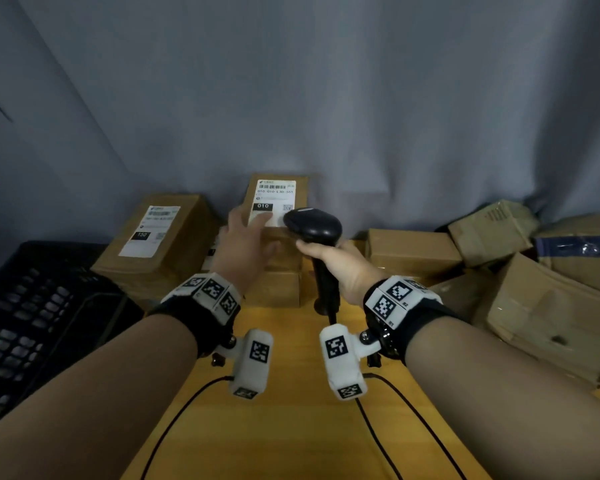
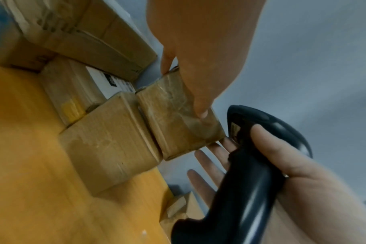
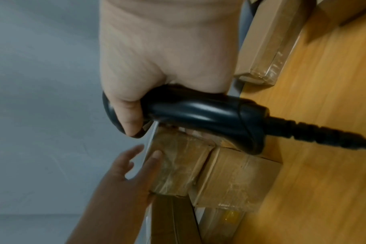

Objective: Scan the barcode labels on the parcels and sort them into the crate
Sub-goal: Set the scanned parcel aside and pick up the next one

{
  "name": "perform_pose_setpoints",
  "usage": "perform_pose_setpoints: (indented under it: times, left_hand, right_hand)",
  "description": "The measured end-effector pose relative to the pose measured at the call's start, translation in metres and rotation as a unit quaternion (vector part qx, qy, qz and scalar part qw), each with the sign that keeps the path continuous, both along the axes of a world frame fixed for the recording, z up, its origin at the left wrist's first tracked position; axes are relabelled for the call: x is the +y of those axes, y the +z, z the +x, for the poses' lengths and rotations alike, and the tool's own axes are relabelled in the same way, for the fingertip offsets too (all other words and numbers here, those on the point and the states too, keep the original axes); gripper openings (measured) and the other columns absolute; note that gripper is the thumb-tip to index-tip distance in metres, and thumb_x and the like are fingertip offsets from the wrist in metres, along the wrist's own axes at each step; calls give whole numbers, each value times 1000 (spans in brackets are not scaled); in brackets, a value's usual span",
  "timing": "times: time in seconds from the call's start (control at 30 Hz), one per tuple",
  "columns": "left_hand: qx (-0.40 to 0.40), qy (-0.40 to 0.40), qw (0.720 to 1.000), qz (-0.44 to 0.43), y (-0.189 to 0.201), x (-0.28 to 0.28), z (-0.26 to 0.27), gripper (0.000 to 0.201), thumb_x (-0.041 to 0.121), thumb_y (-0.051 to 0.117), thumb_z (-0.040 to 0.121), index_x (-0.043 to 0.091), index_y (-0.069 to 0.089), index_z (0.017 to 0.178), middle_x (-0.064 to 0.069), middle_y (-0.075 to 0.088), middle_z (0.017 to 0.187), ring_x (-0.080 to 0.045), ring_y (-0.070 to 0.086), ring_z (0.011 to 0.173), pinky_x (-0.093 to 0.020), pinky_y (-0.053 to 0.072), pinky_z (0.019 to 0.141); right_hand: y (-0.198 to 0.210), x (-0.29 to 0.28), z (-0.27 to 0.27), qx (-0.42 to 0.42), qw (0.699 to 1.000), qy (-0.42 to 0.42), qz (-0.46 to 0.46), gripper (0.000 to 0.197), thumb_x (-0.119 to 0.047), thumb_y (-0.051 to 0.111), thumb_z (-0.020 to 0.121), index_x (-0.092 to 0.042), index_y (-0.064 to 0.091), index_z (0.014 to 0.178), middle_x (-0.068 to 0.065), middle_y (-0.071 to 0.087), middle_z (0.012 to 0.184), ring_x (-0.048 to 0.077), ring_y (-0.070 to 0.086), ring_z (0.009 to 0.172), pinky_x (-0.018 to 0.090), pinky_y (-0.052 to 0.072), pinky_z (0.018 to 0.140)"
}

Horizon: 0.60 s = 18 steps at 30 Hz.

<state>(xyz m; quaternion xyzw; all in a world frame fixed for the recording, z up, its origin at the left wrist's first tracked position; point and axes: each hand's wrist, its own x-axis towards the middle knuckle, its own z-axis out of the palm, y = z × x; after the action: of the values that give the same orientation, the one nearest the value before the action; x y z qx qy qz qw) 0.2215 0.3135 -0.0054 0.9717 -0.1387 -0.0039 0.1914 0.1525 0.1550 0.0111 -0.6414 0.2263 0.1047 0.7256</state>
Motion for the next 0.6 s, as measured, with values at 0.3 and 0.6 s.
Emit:
perform_pose_setpoints:
  times: [0.3, 0.6]
  left_hand:
    - [8, 8, 991, 134, 8, 3, 13, 59, 40, 56, 91, 32, 32, 145, -11, 31, 143, -35, 36, 127, -48, 37, 104]
    - [-78, -38, 996, 35, 16, -41, -32, 53, 33, 56, 90, 16, 42, 138, -11, 37, 144, -30, 36, 131, -44, 34, 108]
  right_hand:
    - [-9, 0, 10, -29, 997, -32, -62, 20, -26, 75, 82, -20, 65, 98, 2, 68, 94, 23, 64, 99, 43, 50, 99]
    - [-3, -68, -33, -26, 985, -61, -159, 20, -17, 68, 87, 1, 65, 97, 13, 62, 79, 16, 56, 51, 26, 47, 52]
